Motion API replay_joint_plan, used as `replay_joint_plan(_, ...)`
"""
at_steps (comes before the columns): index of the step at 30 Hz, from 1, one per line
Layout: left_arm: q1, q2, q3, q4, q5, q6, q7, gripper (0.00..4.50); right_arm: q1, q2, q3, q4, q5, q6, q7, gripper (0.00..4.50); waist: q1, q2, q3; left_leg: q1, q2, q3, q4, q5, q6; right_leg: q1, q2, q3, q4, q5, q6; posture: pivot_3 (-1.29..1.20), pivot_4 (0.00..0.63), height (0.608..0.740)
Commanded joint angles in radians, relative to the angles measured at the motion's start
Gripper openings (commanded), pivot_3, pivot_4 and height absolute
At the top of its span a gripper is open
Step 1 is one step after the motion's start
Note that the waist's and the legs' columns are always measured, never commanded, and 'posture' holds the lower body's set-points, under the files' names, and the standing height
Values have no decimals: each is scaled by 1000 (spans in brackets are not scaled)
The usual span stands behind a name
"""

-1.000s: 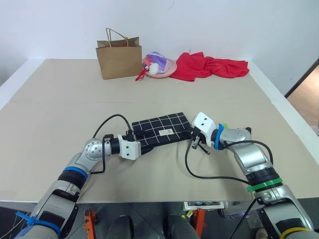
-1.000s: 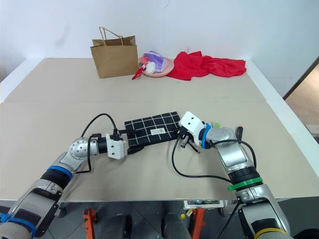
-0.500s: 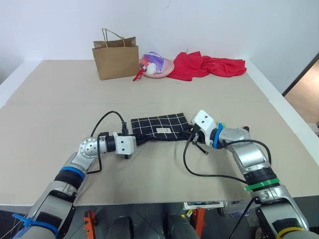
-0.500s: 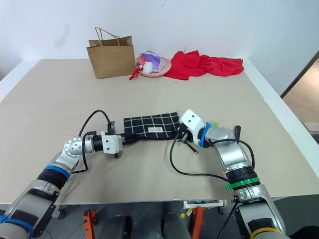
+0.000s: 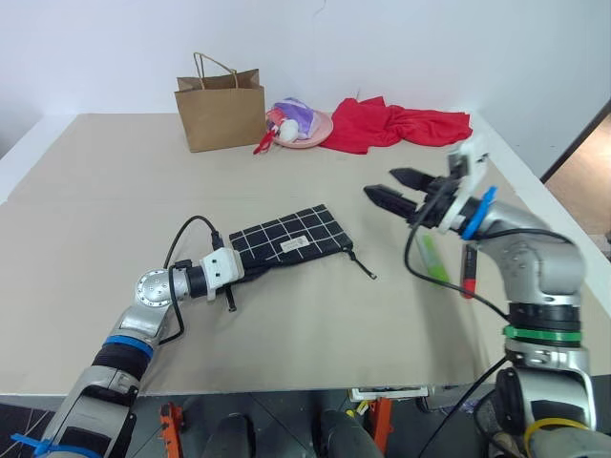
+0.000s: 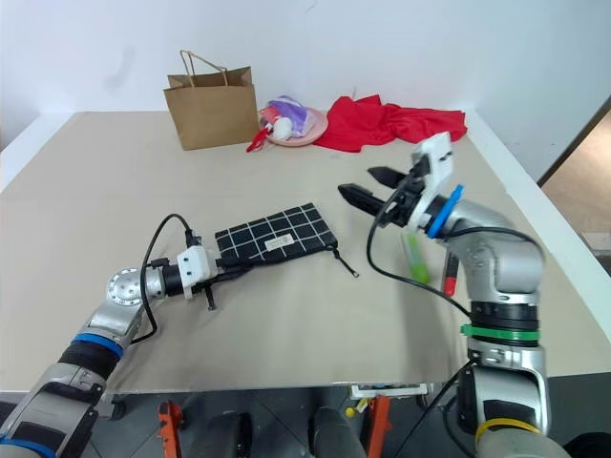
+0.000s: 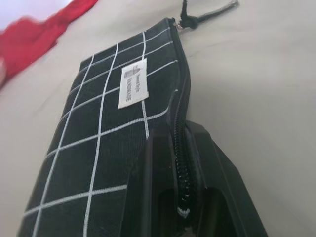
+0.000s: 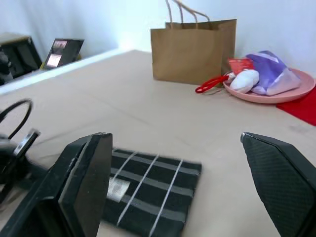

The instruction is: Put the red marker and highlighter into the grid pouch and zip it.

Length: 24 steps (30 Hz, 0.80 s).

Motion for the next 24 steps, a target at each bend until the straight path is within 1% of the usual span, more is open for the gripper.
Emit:
replay_joint_plan(1,-11,-27,55,-127,-75,153,33,0,79,5,74,-28,-80,-53,-50,4474,0,0,0,0,0,0,0,0,0,0,0,0,0,0,0,0,150,740)
replay_joint_plan(5,-18,-48,74,-212,-112,271,50,0,105,40,146,22,-182,-118,-130,4474,-4,0,0,-1,-1,1,0,0,0,-2,0,2,0,0,1,0,150,740)
replay_joint_plan(9,-17,-52,78,-278,-122,339,54,0,80,68,180,99,-245,-179,-178,4474,-3,0,0,0,0,1,1,0,0,-1,0,1,0,0,2,0,150,740)
replay_joint_plan(15,-10,-61,89,-341,-129,407,72,0,52,100,193,151,-264,-210,-183,4474,-1,0,0,-1,-1,1,1,0,-1,-2,0,1,0,1,1,0,150,740)
replay_joint_plan(22,-2,-70,89,-374,-125,440,87,0,37,112,199,172,-271,-221,-169,4474,-1,0,0,-2,-1,1,1,0,-1,-2,0,1,0,1,1,0,150,740)
replay_joint_plan(23,-3,-72,89,-377,-124,443,91,0,36,114,201,172,-271,-222,-165,4234,-1,0,0,-2,-1,1,1,0,-1,-2,0,1,0,1,1,0,150,740)
replay_joint_plan(24,-3,-75,90,-379,-124,446,94,0,37,114,204,168,-270,-224,-155,3810,-1,0,0,-2,-1,0,1,0,-1,-2,0,1,0,1,1,0,150,740)
